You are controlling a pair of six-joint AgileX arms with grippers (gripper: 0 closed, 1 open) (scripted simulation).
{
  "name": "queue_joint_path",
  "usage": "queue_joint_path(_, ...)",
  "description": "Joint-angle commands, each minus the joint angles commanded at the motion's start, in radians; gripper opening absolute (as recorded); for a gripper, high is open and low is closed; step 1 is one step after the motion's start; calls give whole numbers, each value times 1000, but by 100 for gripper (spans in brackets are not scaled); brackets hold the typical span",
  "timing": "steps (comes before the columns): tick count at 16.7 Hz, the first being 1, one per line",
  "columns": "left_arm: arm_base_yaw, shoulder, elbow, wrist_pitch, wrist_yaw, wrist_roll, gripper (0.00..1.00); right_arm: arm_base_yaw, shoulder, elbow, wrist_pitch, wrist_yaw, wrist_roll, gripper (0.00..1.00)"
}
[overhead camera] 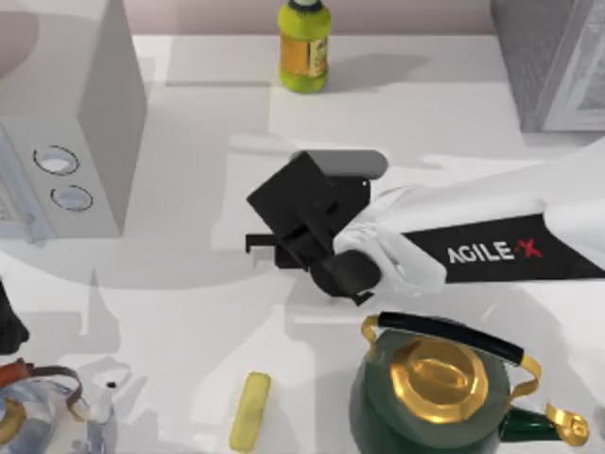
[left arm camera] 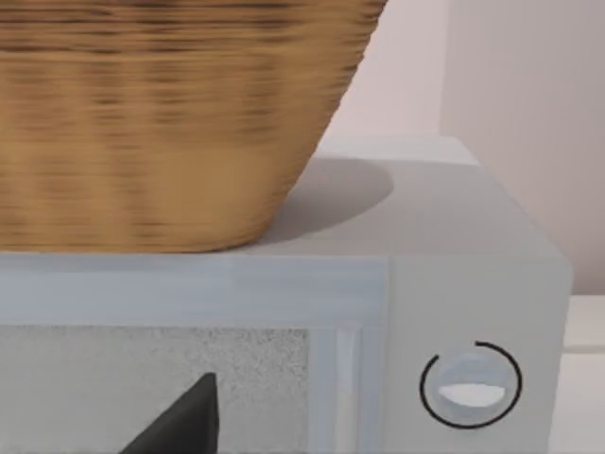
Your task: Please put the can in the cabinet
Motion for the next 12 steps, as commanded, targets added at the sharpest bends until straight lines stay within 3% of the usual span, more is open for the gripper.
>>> queue_joint_path(5,0,0,0,0,0,0,100,7,-26,49,-58,-1,-2,0)
queue_joint_path(12,0,0,0,0,0,0,100,15,-141,255,-384,-7,-6,0)
